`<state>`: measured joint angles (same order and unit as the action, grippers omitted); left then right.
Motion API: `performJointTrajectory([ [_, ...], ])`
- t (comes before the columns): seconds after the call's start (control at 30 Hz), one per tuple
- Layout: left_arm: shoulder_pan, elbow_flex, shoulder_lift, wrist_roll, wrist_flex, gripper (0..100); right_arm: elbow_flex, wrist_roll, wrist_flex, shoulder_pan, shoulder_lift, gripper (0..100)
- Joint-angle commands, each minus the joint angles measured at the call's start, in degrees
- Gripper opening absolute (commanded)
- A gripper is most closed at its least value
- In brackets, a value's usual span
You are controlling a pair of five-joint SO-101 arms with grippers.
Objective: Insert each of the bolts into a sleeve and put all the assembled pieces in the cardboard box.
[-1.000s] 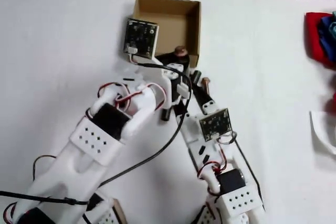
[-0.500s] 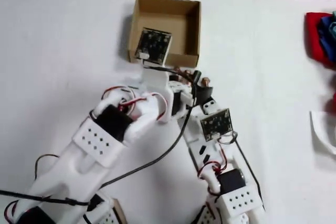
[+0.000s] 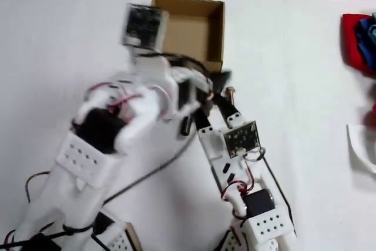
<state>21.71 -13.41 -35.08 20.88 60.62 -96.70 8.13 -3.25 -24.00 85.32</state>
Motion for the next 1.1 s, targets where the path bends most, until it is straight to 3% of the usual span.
performJointTrajectory([
  [0.0,-9.49,2.42,-0.18,-0.18,3.52,34,-0.62,-2.55,-2.95,0.40,0.40,2.0],
  [0.07,-14.59,-1.27,-0.18,-2.02,5.80,34,0.00,-9.58,-3.91,2.42,0.48,2.0],
  [0.17,-23.12,-9.89,-0.18,-14.51,5.45,34,4.75,-20.04,-4.09,7.52,0.31,1.9],
  [0.27,-30.77,-18.68,-0.44,-27.52,0.88,34,13.19,-20.40,-4.09,9.36,-0.13,1.9],
  [0.33,-34.81,-23.25,-0.53,-31.12,-3.60,34,19.08,-17.05,-4.00,8.22,-0.66,1.9],
  [0.5,-40.18,-32.57,-0.18,-25.67,-12.48,29,34.73,-7.38,-3.56,4.53,-13.23,1.9],
  [0.77,-40.26,-51.12,-0.18,-25.49,-35.25,23,71.65,-6.59,-4.09,4.70,-56.04,1.9],
  [0.9,-40.35,-53.41,-0.18,-25.49,-37.19,23,86.68,-6.77,-4.09,5.14,-76.18,2.0],
  [1.07,-40.70,-53.67,-0.09,-26.81,-36.92,23,84.92,-15.12,-4.18,7.43,-83.03,2.0],
])
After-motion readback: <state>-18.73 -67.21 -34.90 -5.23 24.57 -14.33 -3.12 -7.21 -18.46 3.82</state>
